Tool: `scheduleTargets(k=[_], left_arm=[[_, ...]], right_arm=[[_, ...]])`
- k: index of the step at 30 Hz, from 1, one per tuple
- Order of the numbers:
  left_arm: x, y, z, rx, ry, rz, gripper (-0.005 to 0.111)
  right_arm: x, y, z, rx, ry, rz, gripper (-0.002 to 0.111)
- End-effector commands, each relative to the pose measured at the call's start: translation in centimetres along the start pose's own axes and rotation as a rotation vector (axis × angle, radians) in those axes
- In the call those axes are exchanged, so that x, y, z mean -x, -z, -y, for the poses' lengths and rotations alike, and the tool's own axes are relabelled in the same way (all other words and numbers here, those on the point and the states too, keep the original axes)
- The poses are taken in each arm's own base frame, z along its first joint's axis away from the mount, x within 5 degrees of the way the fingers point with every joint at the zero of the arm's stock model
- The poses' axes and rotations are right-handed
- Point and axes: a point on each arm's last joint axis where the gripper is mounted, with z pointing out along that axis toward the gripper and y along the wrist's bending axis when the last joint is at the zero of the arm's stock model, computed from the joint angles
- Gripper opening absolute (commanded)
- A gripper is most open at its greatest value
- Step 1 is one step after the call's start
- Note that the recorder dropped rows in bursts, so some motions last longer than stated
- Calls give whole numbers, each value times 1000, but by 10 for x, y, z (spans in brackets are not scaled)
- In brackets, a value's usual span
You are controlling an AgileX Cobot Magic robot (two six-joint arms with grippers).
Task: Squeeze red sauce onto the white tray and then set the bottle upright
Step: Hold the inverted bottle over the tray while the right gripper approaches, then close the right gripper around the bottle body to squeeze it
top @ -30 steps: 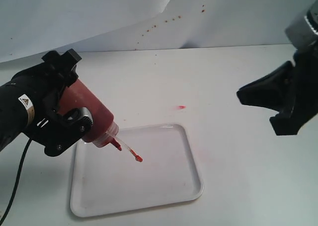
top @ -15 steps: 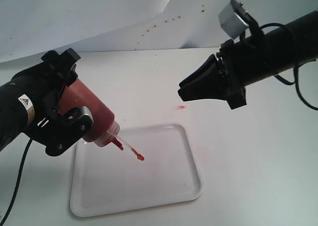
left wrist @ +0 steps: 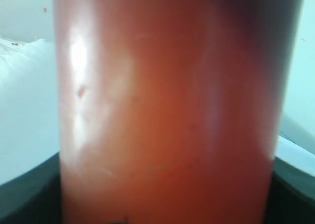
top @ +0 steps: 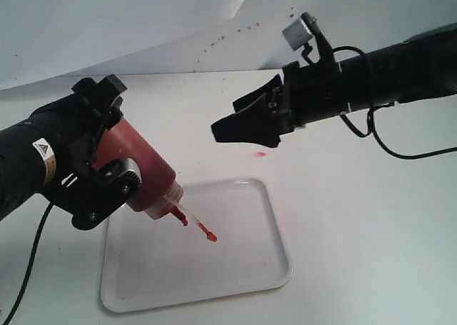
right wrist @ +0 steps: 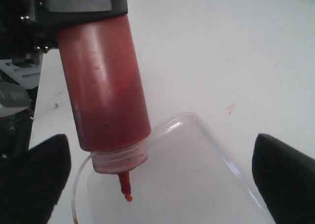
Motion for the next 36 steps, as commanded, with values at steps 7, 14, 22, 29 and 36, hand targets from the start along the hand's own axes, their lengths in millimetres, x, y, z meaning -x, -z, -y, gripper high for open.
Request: scheduleTargets(k=[7, 14, 22, 29, 36], left_arm=[[-7, 3, -13, 46, 30, -21, 0], [-7, 3, -13, 46, 30, -21, 0], [-7, 3, -13, 46, 30, -21, 0], [-7, 3, -13, 46, 30, -21, 0], [-7, 3, -13, 46, 33, -21, 0]], right_arm=[[6, -42, -22, -45, 91, -44, 91], [7, -60, -37, -25, 152, -66, 91], [7, -83, -55, -43, 203, -95, 91], [9, -94, -64, -61, 200, -80, 91], [9, -97, -62, -112, 221, -86, 91]])
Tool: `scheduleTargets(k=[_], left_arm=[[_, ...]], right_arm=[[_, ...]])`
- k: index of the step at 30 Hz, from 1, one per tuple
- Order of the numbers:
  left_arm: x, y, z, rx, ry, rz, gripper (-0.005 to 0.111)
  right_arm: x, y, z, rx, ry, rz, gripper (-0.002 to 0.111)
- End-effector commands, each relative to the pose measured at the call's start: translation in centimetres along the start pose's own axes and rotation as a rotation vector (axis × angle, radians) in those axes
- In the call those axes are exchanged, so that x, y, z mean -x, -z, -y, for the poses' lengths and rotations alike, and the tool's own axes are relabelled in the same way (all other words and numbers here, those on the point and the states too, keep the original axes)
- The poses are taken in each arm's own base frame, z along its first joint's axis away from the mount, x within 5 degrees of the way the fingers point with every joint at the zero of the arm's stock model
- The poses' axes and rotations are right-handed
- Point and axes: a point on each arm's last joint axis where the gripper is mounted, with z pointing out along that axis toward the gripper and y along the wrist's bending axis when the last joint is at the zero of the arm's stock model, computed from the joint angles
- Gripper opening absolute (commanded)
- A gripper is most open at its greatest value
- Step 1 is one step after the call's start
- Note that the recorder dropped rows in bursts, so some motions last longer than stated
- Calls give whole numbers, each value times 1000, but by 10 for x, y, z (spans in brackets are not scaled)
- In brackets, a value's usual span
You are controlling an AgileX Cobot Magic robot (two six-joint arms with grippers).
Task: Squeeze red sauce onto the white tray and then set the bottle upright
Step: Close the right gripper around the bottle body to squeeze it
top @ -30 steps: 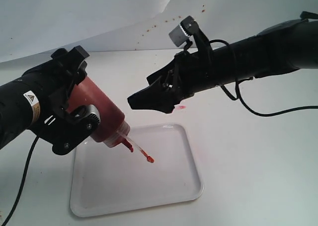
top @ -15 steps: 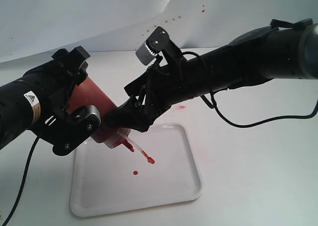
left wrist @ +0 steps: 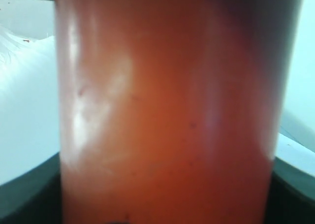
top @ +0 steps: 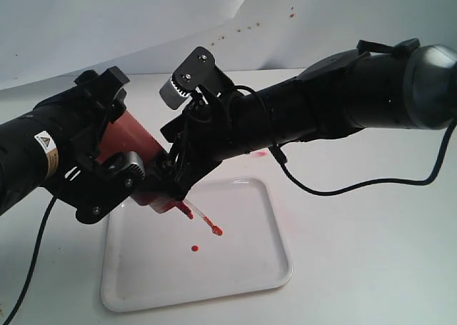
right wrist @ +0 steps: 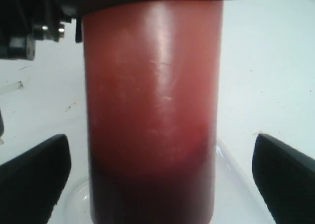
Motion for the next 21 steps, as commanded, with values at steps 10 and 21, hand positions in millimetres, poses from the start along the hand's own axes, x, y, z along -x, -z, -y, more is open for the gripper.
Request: scheduleTargets(k=[10, 21], left_arm=[[-5, 3, -7, 26, 21, -25, 0], [-5, 3, -6, 26, 21, -26, 0]], right_arm=[[1, -3, 1, -7, -3, 13, 91], [-4, -11, 2, 27, -51, 38, 87]])
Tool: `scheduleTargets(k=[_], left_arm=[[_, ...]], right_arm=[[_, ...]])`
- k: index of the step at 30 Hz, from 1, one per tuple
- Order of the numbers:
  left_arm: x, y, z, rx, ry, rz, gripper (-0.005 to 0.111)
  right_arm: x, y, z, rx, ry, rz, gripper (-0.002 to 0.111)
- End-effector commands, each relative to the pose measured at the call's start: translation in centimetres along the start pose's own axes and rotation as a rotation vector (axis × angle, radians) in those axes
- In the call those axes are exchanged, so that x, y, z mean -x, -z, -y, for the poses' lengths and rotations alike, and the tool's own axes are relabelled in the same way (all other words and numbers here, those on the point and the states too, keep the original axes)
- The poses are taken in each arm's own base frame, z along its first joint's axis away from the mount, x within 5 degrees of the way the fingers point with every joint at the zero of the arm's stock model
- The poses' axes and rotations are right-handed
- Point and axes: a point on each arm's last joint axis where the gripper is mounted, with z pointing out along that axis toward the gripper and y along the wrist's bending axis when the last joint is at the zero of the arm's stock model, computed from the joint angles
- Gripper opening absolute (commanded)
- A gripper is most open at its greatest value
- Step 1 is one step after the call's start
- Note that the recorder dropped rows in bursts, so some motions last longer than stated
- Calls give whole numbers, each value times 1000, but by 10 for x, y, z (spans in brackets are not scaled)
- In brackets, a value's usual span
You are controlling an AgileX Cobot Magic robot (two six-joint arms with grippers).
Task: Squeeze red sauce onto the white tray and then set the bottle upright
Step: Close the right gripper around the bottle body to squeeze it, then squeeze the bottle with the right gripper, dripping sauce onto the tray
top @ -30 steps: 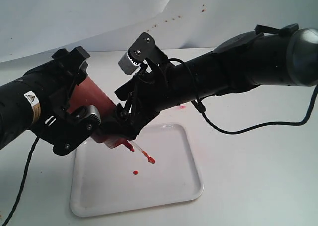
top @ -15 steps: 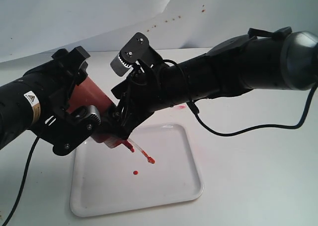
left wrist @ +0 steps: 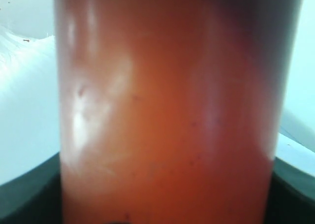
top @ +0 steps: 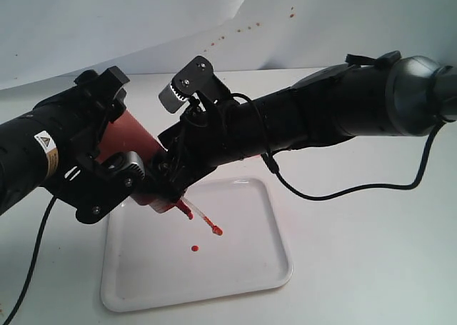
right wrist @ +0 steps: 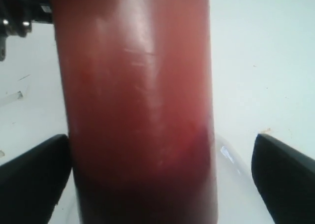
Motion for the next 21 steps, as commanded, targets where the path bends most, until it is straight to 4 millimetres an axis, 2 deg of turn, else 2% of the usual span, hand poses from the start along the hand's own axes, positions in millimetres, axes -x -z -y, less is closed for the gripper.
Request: scheduleTargets(k=[1, 3, 5, 13, 21], left_arm=[[-5, 3, -6, 26, 21, -26, 0], [-5, 3, -6, 26, 21, -26, 0], [-5, 3, -6, 26, 21, -26, 0], [-5, 3, -6, 26, 21, -26, 0], [-5, 3, -6, 26, 21, -26, 0]], right_arm=[[4, 0, -3, 19, 11, 16, 85], [4, 0, -3, 19, 11, 16, 80], [4, 0, -3, 24, 11, 17, 70], [2, 0, -4, 31, 39, -5, 1], [1, 0, -4, 26, 58, -19, 1]])
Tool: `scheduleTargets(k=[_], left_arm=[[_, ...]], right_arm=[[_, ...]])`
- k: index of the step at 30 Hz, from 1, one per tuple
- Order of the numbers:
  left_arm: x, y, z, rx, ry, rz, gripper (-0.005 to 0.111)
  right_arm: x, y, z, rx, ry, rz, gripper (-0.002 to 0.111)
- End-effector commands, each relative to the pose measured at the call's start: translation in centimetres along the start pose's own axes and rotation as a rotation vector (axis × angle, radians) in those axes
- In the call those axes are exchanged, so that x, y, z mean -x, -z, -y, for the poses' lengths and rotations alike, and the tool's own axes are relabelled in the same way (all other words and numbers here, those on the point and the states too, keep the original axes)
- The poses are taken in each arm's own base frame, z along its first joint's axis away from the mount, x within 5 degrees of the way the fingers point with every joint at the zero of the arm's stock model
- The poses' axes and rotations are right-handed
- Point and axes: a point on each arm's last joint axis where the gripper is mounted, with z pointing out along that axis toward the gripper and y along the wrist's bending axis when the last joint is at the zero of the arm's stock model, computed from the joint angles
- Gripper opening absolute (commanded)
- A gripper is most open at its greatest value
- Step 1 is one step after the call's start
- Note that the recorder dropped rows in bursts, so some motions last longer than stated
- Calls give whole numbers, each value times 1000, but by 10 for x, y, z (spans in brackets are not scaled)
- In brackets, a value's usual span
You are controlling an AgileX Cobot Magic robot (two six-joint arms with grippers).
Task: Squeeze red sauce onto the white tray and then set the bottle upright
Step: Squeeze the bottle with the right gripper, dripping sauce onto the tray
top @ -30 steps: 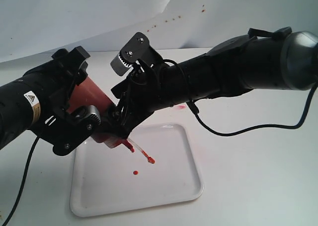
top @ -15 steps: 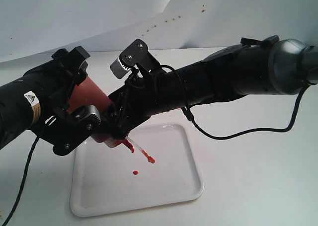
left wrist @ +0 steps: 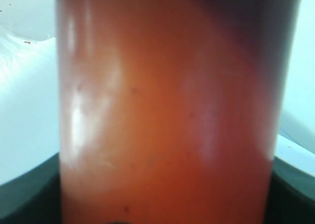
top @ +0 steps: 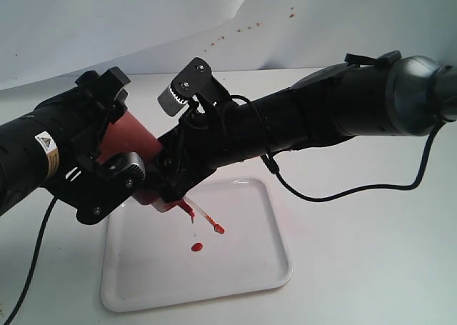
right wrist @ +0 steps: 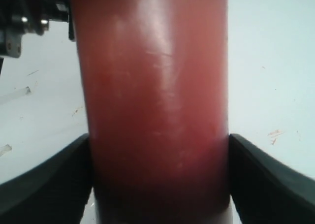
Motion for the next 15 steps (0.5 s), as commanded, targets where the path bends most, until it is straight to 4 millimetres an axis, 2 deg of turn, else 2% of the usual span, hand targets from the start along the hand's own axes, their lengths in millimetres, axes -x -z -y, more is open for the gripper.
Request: scheduleTargets(k=[1, 3, 6, 7, 9, 12, 15], left_arm=[[-5, 3, -6, 25, 19, -29, 0], [-5, 3, -6, 25, 19, -29, 0], [-5, 3, -6, 25, 19, -29, 0], [-5, 3, -6, 25, 19, -29, 0], [-5, 3, -6, 25, 19, -29, 0], [-5, 3, -6, 25, 19, -29, 0], [-5, 3, -6, 25, 19, -29, 0]], right_arm=[[2, 0, -2, 3, 52, -8, 5], [2, 0, -2, 3, 62, -8, 19], [2, 0, -1, -4, 62, -10, 49], [2, 0, -1, -4, 60, -8, 64], [2, 0, 0, -10, 60, -9, 83], [2, 0, 0, -13, 60, -10, 96], [2, 0, 0, -15, 60, -10, 97]])
